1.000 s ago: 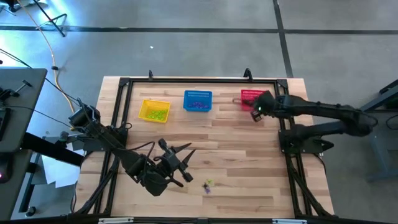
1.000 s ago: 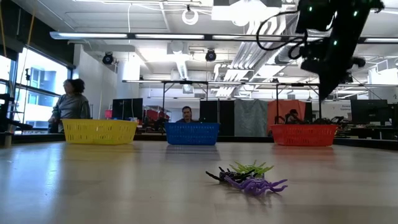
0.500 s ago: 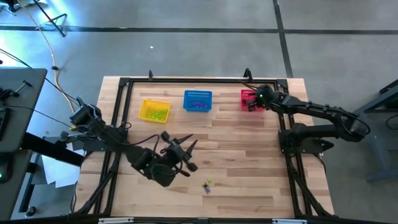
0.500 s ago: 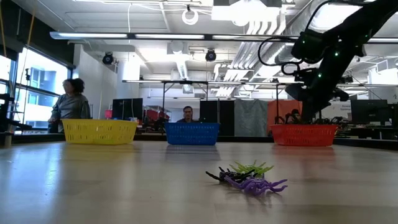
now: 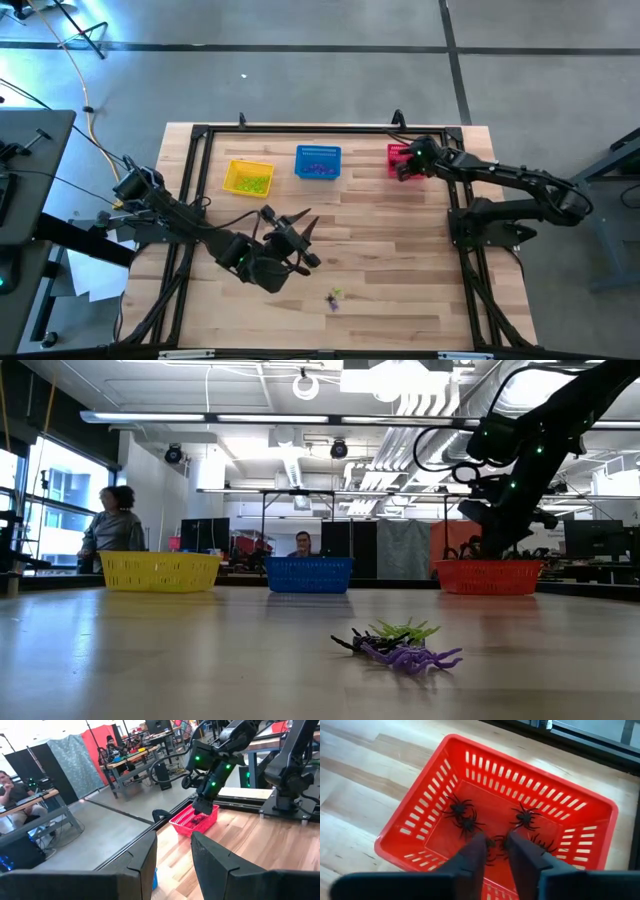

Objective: Sort Halloween decoration
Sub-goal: Put the black spider toy into the red bin, then put the green spider toy into the yellow bin

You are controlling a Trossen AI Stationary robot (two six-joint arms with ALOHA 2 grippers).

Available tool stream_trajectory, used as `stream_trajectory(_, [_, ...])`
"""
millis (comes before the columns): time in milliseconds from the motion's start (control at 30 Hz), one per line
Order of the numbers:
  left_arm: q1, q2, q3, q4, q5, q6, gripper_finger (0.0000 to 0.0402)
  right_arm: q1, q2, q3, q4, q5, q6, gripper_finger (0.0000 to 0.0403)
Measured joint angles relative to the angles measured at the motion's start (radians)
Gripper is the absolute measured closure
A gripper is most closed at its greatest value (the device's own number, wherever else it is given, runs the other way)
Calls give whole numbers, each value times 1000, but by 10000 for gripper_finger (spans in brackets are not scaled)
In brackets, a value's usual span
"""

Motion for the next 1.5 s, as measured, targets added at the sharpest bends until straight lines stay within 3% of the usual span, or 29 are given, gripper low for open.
stream_trajectory(167, [-4,0,0,0,0,0,291,-5,-2,0,-3,-6,27,273])
stream_trajectory(333, [-8,-1,0,-19,80,-6,291,-4,-59,0,-17,-136,38,251])
stream_trajectory(433, [-14,-1,0,-76,217,-76,291,15,-134,1,-18,-278,75,250])
stream_trajectory(533, [-15,-1,0,-168,428,-200,291,79,-220,1,-19,-409,137,250])
stream_trajectory(667, [-3,16,0,-251,638,-332,291,250,-326,1,-19,-445,246,250])
stream_trajectory(767, [2,48,0,-257,759,-353,291,445,-374,1,-6,-380,342,250])
stream_trajectory(900, [-1,83,0,-262,857,-406,291,767,-370,1,30,-181,485,250])
stream_trajectory(1133, [-43,83,0,-254,914,-498,291,1257,-151,3,289,165,652,250])
stream_trajectory(1333, [-94,80,0,-202,914,-512,291,1422,169,22,646,245,666,250])
stream_trajectory(1500, [-131,80,0,-197,883,-552,291,1428,398,187,603,200,647,250])
